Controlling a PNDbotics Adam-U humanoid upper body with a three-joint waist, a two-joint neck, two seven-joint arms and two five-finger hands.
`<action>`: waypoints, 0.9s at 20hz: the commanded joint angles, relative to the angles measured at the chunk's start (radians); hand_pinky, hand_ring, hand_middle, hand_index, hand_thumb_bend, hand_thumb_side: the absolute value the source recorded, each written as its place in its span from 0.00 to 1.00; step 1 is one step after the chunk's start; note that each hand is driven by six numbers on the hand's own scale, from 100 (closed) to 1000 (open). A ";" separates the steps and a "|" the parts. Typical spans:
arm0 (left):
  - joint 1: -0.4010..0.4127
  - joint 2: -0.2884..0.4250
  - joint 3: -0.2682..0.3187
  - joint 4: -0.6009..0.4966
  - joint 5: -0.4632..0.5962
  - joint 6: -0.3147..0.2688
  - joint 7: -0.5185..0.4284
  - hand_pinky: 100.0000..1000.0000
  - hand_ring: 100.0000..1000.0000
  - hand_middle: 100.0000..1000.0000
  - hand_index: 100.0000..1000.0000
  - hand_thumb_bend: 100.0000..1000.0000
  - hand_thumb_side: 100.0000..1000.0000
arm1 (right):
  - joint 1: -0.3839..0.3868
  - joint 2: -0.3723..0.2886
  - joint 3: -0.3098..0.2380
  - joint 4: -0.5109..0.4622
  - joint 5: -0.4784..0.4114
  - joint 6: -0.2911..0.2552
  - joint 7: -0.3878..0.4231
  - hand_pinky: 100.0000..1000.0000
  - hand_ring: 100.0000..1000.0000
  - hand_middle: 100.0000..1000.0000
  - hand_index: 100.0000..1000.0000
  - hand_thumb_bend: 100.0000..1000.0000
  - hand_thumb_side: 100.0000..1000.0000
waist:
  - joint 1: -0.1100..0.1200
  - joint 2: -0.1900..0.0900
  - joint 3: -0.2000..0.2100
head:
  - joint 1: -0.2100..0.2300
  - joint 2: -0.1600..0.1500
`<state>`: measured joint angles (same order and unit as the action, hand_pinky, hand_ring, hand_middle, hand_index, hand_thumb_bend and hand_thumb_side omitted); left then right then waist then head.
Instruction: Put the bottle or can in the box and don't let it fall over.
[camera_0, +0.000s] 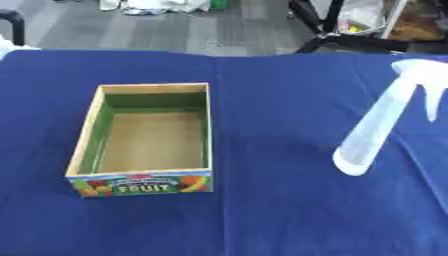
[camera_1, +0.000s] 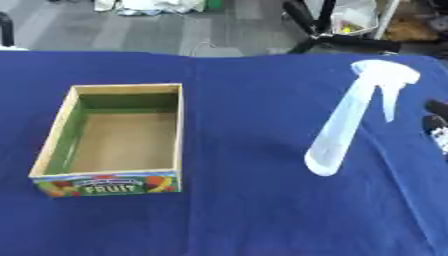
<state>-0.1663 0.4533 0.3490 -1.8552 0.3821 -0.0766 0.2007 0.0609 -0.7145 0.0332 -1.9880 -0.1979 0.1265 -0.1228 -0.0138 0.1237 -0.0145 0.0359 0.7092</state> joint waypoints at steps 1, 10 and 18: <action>-0.008 0.025 0.002 -0.011 0.004 -0.002 -0.005 0.89 1.00 1.00 0.76 0.64 0.50 | -0.022 -0.011 0.003 -0.012 0.005 0.018 0.005 0.99 1.00 1.00 1.00 0.00 0.86 | 0.003 -0.011 -0.001 | -0.008 -0.014; -0.011 0.023 0.000 -0.012 0.006 0.000 -0.009 0.89 1.00 1.00 0.76 0.64 0.50 | -0.075 -0.007 0.016 -0.012 -0.026 0.068 0.023 1.00 1.00 1.00 1.00 0.00 0.88 | 0.002 -0.010 0.000 | -0.010 -0.017; -0.013 0.021 -0.003 -0.012 0.008 0.002 -0.013 0.89 1.00 1.00 0.76 0.64 0.50 | -0.136 -0.003 0.023 -0.012 -0.056 0.126 0.026 1.00 1.00 1.00 1.00 0.00 0.88 | 0.002 -0.009 0.003 | -0.014 -0.020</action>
<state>-0.1670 0.4522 0.3429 -1.8552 0.3865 -0.0741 0.1910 -0.0645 -0.7008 0.0628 -1.9880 -0.2463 0.2436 -0.0958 -0.0124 0.1237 -0.0124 0.0242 0.7008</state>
